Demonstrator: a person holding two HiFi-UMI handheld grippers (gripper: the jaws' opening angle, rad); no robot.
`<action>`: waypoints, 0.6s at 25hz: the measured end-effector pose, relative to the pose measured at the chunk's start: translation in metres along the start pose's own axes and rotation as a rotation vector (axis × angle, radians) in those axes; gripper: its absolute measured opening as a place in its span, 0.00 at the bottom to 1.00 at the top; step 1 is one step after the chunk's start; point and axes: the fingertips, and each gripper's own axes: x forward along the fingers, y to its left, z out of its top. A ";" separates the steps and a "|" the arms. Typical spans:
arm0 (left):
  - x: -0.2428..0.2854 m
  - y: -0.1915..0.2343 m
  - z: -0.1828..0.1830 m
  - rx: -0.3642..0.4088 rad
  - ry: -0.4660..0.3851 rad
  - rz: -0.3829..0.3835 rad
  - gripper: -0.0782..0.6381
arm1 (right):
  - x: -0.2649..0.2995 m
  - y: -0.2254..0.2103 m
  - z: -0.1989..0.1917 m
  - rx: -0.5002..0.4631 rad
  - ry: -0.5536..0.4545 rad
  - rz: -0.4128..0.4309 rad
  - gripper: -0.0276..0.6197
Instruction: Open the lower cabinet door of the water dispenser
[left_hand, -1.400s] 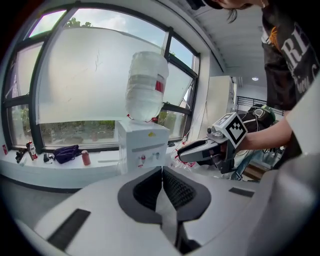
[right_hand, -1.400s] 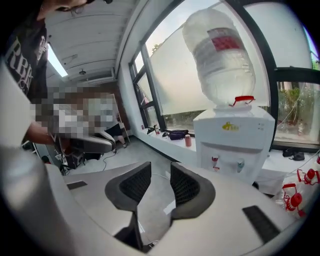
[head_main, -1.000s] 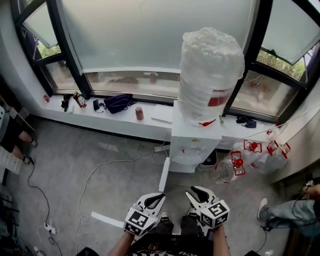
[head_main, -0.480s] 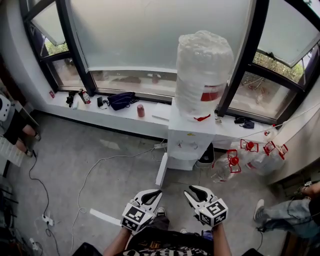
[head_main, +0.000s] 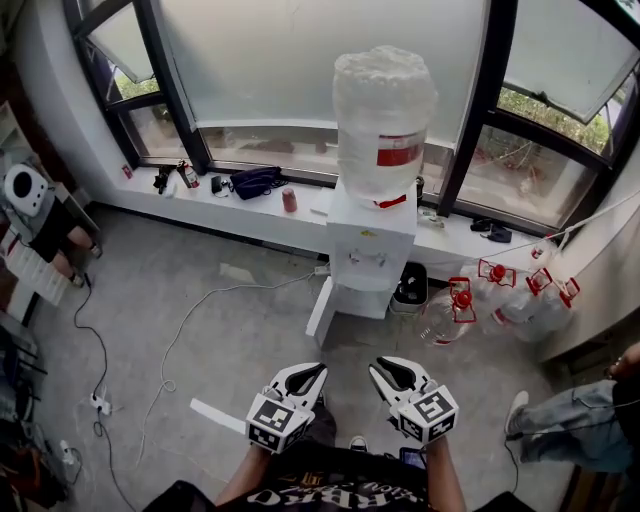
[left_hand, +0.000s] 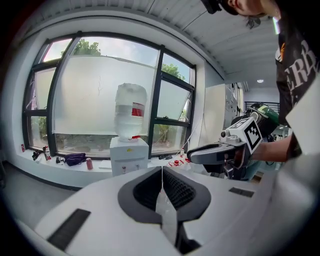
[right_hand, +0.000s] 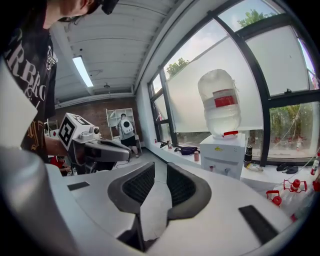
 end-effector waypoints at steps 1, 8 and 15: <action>-0.004 -0.013 -0.002 -0.001 -0.004 0.006 0.14 | -0.010 0.004 -0.002 -0.001 -0.011 0.007 0.17; -0.035 -0.074 -0.013 -0.013 -0.039 0.075 0.14 | -0.057 0.032 -0.023 -0.033 -0.037 0.072 0.06; -0.071 -0.095 -0.015 -0.015 -0.076 0.137 0.14 | -0.075 0.074 -0.023 -0.113 -0.052 0.150 0.06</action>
